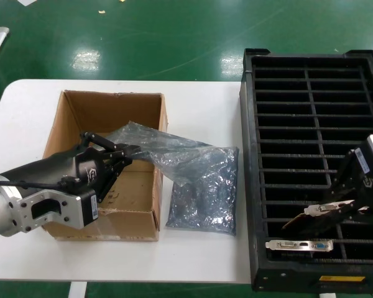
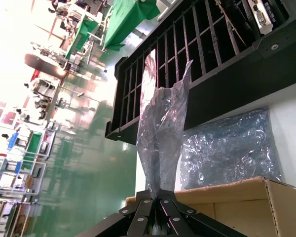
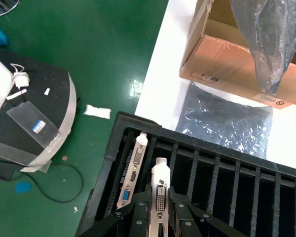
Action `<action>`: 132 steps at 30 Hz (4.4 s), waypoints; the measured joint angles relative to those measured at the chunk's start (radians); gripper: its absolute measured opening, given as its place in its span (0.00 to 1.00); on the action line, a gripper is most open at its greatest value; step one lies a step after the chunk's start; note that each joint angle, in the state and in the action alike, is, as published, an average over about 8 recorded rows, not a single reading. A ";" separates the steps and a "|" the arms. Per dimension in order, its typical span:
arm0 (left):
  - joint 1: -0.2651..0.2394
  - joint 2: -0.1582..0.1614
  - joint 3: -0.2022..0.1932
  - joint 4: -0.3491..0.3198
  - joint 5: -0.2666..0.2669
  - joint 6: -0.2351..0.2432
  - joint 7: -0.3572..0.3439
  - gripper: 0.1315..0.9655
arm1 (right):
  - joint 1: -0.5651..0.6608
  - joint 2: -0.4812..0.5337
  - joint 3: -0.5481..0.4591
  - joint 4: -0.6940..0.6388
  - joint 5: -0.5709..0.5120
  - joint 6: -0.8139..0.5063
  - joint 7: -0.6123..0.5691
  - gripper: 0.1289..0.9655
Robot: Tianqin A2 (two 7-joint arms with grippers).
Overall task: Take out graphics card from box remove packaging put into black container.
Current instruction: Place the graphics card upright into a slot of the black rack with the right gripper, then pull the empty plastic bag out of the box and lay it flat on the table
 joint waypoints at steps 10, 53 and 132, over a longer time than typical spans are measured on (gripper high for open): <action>0.000 0.000 0.000 0.000 0.000 0.000 0.000 0.01 | -0.019 -0.038 0.008 -0.021 -0.036 0.002 -0.022 0.07; 0.000 0.000 0.000 0.000 0.000 0.000 0.000 0.01 | -0.025 -0.145 0.016 -0.139 -0.071 0.001 -0.083 0.22; -0.483 0.671 -0.146 0.721 0.335 0.395 -1.183 0.03 | -0.340 -0.050 0.527 -0.166 0.144 0.619 0.062 1.00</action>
